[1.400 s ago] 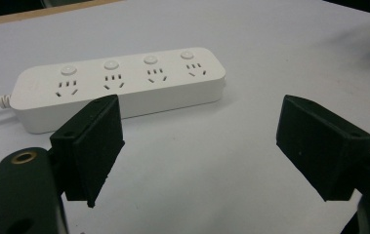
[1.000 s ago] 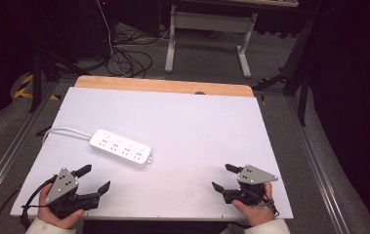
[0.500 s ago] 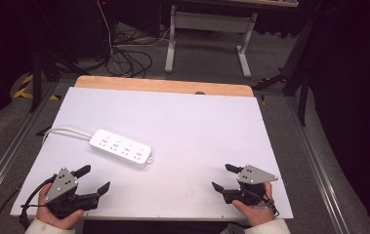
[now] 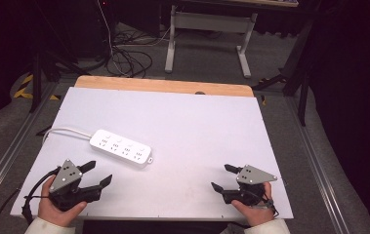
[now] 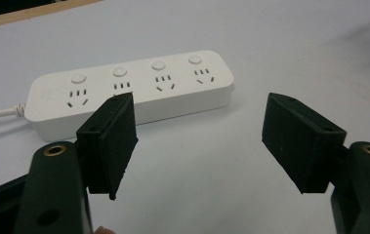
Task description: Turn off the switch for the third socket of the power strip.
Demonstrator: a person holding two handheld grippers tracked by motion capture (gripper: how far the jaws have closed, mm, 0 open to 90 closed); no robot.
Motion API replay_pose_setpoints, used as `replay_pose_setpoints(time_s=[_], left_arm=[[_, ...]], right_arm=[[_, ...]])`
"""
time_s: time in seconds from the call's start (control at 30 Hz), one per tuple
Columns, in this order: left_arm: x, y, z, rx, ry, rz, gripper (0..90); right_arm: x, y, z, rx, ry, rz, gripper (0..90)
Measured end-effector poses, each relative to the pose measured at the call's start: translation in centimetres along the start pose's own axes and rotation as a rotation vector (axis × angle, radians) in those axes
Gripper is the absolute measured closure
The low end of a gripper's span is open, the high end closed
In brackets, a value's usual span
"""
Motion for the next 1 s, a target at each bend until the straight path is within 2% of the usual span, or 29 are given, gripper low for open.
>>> replay_pose_setpoints(time_s=[0.43, 0.5, 0.63, 0.8, 1.0], left_arm=[[-0.9, 0.6, -2.2, 0.004, 0.012, 0.001, 38.4], [-1.2, 0.7, -2.7, 0.014, 0.005, 0.011, 39.8], [-1.6, 0.8, -3.2, 0.005, 0.006, 0.014, 40.4], [-2.4, 1.1, -4.0, 0.031, 0.005, 0.039, 40.9], [-3.5, 1.5, -4.8, 0.025, 0.010, 0.040, 42.9]], right_arm=[[-0.1, 0.0, 0.0, 0.005, -0.001, -0.007, 24.9], [-0.1, 0.0, 0.0, 0.005, -0.001, -0.007, 25.0], [-0.1, 0.0, 0.0, 0.011, 0.000, -0.006, 25.0], [-0.1, 0.1, 0.0, 0.008, 0.003, -0.007, 25.0], [-0.1, 0.0, 0.0, 0.012, 0.000, -0.009, 24.9]])
Point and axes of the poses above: each handheld gripper's, and its own axes: x roughly backward along the jaws, z roughly out of its underside, y roughly to its left, the point moved 2 cm from there along -x, roughly forward along the jaws, and after that the axes turned 3 degrees about z, right-handed, at the moved point
